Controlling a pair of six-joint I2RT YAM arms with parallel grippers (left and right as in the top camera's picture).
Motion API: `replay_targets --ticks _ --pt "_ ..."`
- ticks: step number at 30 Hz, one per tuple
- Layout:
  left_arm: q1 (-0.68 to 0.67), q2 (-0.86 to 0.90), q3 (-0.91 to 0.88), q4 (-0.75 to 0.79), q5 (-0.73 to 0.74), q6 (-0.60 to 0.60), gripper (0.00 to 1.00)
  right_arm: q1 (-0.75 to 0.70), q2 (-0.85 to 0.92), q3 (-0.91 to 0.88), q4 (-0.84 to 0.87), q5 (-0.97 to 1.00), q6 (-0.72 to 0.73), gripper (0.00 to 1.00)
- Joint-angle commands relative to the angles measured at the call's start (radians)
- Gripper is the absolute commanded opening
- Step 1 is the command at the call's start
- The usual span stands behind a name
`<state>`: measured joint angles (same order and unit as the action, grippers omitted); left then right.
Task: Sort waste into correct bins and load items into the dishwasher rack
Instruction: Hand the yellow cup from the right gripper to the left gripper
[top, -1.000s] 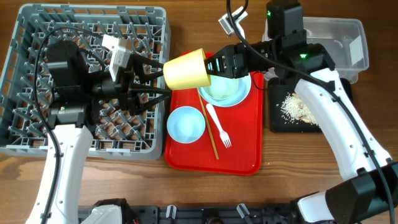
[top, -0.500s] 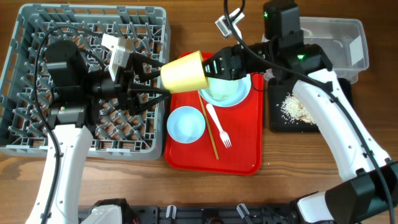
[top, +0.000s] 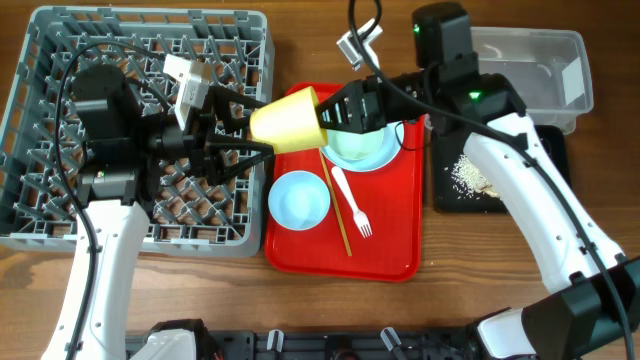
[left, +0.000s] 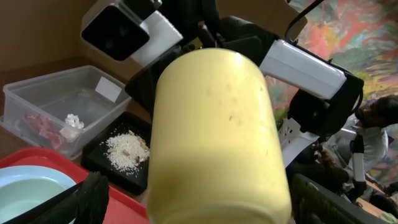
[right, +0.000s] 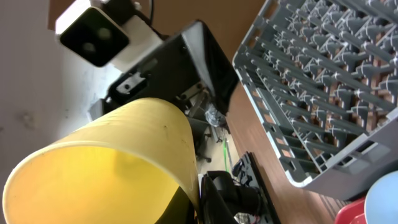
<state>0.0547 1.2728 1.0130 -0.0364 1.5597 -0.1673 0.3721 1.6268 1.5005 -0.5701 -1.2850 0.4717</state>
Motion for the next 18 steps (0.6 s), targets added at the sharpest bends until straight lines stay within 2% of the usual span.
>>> replay_targets --ticks 1,9,18 --pt "0.006 0.003 0.012 0.004 0.017 -0.010 0.92 0.027 0.006 -0.020 0.012 0.037 0.007 0.04" --pt "0.006 0.003 0.012 0.004 0.017 -0.021 0.85 0.028 0.006 -0.020 0.047 0.037 0.027 0.04" --pt "0.006 0.003 0.012 0.004 0.017 -0.021 0.82 0.028 0.006 -0.020 0.051 0.037 0.029 0.04"
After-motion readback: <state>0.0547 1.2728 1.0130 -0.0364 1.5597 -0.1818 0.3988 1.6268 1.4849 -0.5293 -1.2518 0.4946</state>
